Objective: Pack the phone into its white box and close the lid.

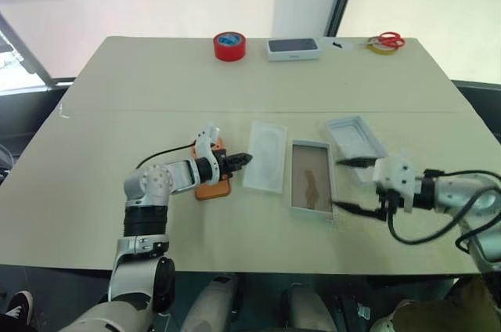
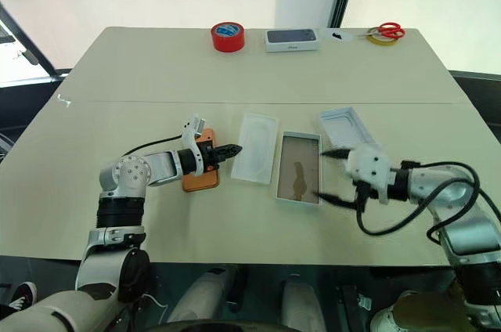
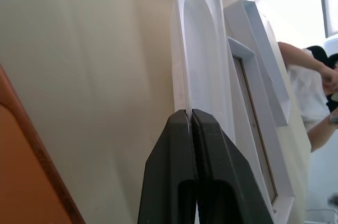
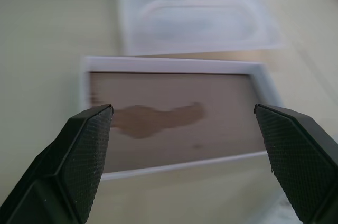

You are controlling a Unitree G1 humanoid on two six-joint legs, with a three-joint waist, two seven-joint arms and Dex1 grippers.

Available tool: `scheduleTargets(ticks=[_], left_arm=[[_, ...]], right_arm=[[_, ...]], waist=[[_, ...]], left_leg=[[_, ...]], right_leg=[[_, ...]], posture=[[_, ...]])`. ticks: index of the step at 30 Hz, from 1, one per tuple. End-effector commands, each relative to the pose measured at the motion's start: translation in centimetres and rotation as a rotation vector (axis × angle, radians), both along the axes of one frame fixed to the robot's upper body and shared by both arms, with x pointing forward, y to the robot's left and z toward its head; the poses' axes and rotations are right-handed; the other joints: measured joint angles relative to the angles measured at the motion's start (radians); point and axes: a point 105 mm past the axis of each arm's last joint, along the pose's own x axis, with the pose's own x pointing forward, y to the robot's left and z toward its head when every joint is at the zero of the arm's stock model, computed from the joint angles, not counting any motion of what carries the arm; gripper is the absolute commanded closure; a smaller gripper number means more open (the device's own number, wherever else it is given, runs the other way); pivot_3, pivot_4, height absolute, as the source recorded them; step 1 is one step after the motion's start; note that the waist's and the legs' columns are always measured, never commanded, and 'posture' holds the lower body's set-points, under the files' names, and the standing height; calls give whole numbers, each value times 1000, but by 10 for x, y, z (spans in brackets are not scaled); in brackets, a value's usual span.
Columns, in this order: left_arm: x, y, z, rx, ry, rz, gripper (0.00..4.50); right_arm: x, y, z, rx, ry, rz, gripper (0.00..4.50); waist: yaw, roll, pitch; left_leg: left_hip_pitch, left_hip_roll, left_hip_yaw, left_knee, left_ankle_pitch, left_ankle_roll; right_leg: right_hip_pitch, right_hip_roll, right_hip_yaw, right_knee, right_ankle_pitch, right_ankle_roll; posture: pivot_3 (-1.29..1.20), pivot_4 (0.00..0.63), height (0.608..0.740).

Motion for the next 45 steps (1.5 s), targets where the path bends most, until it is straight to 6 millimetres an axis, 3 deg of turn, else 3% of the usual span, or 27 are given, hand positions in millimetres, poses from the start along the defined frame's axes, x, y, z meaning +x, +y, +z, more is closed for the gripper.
scheduleTargets(ticks=[1,7,8,10,16,17,27,30,33,36,38,42,45], left_arm=[[-2,5,12,-36,-16,24,4470],[2,16,28,-58,-67,133,4470],[3,18,30,-64,-70,151,4495],[0,20,36,-73,-100,157,4500],[-5,18,48,-141,-107,125,4500],[-5,18,49,-157,-102,120,4500],[-2,9,68,-291,-99,118,4500],[-4,4,66,-279,-99,110,4500],[-8,-3,61,-261,-81,88,4500],[-11,-7,57,-250,-84,81,4500],[-16,-12,54,-251,-79,44,4500],[-18,-18,46,-245,-47,21,4500],[-16,-24,41,-245,-30,7,4500]], right_arm=[[-9,15,0,-17,1,79,0],[-4,33,-25,-31,72,55,0],[1,31,-31,-49,83,32,257],[6,23,-40,-111,79,11,892],[12,29,-36,-104,72,52,4092],[14,31,-34,-100,67,56,4459],[54,58,-24,-91,-56,98,4459],[53,67,-23,-26,36,124,4459],[53,67,-21,-32,24,134,3577],[58,58,-11,0,-12,77,1967],[56,37,2,18,-36,18,923],[40,-8,15,3,-22,-80,923],[41,-26,27,45,-60,-163,923]], waist=[[-1,0,0],[3,-1,1],[3,-1,1],[5,-1,1],[4,-2,1],[3,-2,1],[4,-3,2],[4,-4,2],[4,-4,2],[3,-4,2],[7,-4,2],[24,-4,2],[24,-4,2]], left_leg=[[0,0,0,0,0,0],[0,0,0,0,0,0],[-1,0,0,1,0,0],[-1,0,0,1,0,0],[-1,-1,0,1,0,0],[-1,-1,0,1,0,0],[-1,-1,0,1,0,0],[-1,-1,0,2,2,-4],[-1,-1,0,2,2,-4],[-1,-1,0,1,2,-3],[-1,-1,0,1,1,-2],[-2,-2,0,2,0,0],[-1,-1,0,2,-1,1]], right_leg=[[0,0,0,0,0,0],[0,0,0,0,0,0],[0,0,0,0,0,0],[0,0,0,0,0,0],[0,0,-1,0,0,0],[0,0,-1,0,0,0],[0,0,-1,0,0,0],[0,0,-1,0,0,0],[0,0,-1,0,0,0],[0,0,-1,0,0,0],[0,0,-1,1,0,0],[0,-1,0,0,0,0],[0,-1,0,0,0,0]], posture=[[0,150,736],[0,150,736],[0,150,736],[0,150,736],[0,150,736],[0,150,736],[0,150,736],[0,150,736],[0,150,736],[0,150,736],[0,150,736],[0,150,736],[0,150,736]])
